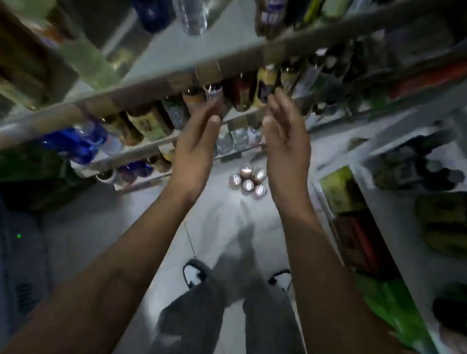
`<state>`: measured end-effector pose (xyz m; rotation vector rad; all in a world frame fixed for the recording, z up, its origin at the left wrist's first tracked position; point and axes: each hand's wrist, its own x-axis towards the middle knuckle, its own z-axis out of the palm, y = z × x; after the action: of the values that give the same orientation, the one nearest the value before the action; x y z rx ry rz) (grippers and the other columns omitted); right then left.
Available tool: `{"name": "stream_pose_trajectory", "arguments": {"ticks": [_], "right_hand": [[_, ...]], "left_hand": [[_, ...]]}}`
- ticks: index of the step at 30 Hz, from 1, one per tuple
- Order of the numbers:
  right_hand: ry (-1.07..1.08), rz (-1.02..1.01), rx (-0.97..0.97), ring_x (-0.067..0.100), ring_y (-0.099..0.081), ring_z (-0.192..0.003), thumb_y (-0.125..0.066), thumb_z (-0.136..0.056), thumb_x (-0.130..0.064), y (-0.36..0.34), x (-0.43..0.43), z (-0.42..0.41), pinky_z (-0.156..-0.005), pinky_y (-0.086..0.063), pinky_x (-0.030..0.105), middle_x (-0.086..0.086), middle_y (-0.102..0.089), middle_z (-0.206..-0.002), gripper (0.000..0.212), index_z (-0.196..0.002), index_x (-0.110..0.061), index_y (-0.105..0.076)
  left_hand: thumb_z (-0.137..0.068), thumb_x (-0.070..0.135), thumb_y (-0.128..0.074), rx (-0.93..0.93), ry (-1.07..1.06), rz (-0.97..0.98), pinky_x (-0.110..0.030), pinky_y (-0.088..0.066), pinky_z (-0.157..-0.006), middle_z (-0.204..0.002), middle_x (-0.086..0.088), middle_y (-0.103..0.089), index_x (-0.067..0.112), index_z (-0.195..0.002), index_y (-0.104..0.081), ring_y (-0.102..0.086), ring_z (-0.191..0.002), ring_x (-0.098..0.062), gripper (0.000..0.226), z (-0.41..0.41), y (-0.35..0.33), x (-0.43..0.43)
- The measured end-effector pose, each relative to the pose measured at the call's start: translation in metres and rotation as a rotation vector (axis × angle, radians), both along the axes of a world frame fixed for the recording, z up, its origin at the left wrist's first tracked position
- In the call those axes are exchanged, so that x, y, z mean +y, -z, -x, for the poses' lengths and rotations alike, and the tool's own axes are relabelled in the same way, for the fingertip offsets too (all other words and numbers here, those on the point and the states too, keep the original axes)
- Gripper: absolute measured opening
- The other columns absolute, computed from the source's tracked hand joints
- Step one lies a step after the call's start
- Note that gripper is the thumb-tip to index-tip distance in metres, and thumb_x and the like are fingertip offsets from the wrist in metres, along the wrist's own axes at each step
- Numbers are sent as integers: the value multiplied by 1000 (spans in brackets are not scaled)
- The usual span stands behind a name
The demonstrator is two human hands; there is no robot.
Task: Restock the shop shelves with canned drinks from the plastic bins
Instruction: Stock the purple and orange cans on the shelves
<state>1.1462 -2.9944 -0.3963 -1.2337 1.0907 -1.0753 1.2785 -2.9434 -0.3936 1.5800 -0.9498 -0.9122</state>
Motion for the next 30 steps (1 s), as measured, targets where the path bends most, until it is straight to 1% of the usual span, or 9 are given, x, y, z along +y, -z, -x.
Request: {"name": "stream_pose_trajectory", "arguments": {"ticks": [3, 7, 10, 13, 18, 21, 25, 28, 30], "right_hand": [[48, -22, 13, 8, -50, -136, -53, -105, -15, 80, 3, 21, -113, -42, 30, 3, -55, -146, 43, -146, -9, -48], [77, -63, 24, 8, -55, -131, -51, -103, -3, 195, 9, 38, -102, -44, 19, 0, -60, -137, 38, -141, -5, -50], [108, -72, 20, 13, -53, -133, -51, -102, 0, 281, 14, 41, -108, -43, 22, 8, -58, -142, 40, -142, -1, -50], [123, -80, 32, 13, -53, -133, -51, -100, 1, 365, 16, 37, -109, -42, 22, 9, -58, -141, 40, -141, -1, -50], [173, -53, 59, 7, -53, -132, -51, -102, -2, 506, 6, 27, -105, -43, 17, 5, -58, -142, 40, -142, -3, -50], [265, -90, 47, 4, -55, -130, -53, -101, -3, 579, -4, 25, -104, -45, 18, 3, -59, -142, 41, -142, -7, -52], [359, -106, 29, -1, -57, -125, -53, -101, -3, 657, -13, 33, -96, -46, 14, 3, -60, -140, 40, -141, -8, -53], [369, -84, 40, 7, -53, -132, -53, -101, -5, 695, -17, 41, -102, -45, 16, 5, -57, -142, 40, -141, -8, -52], [370, -114, 60, 10, -52, -134, -54, -100, -5, 710, -17, 45, -106, -44, 19, 6, -56, -144, 42, -142, -8, -51]], "left_hand": [[-110, 22, -42, 7, -8, -28, -34, -38, -118, -148, 2, -54, 16, -147, -49, -50, -136, -7, 39, 15, 78, 8], [-109, 15, -42, 72, -3, -71, -35, -37, -119, -147, 1, -54, 14, -146, -49, -50, -136, -8, 38, 28, 194, 20], [-109, 15, -42, 52, -15, -79, -32, -38, -117, -146, -1, -55, 9, -147, -49, -52, -135, -9, 39, 31, 286, 24], [-109, 17, -43, 57, -33, -74, -33, -41, -115, -144, 1, -56, 14, -147, -50, -54, -133, -11, 39, 35, 376, 20], [-107, 8, -43, 110, -93, 4, -15, -44, -99, -133, 6, -60, 9, -144, -50, -58, -123, 1, 37, 38, 516, -4], [-106, 6, -45, 142, -142, 17, -17, -46, -101, -134, 1, -60, 6, -143, -52, -58, -121, 2, 37, 45, 593, -18], [-104, 7, -46, 167, -149, 24, -41, -43, -113, -137, 1, -60, 10, -141, -55, -56, -129, -11, 38, 59, 670, -33], [-104, 4, -45, 187, -153, 21, -34, -46, -111, -127, 4, -62, 8, -140, -55, -58, -126, -11, 37, 67, 702, -39], [-104, 4, -45, 187, -149, 26, -29, -45, -111, -135, -5, -61, 4, -141, -54, -56, -130, -15, 39, 72, 712, -38]]}}
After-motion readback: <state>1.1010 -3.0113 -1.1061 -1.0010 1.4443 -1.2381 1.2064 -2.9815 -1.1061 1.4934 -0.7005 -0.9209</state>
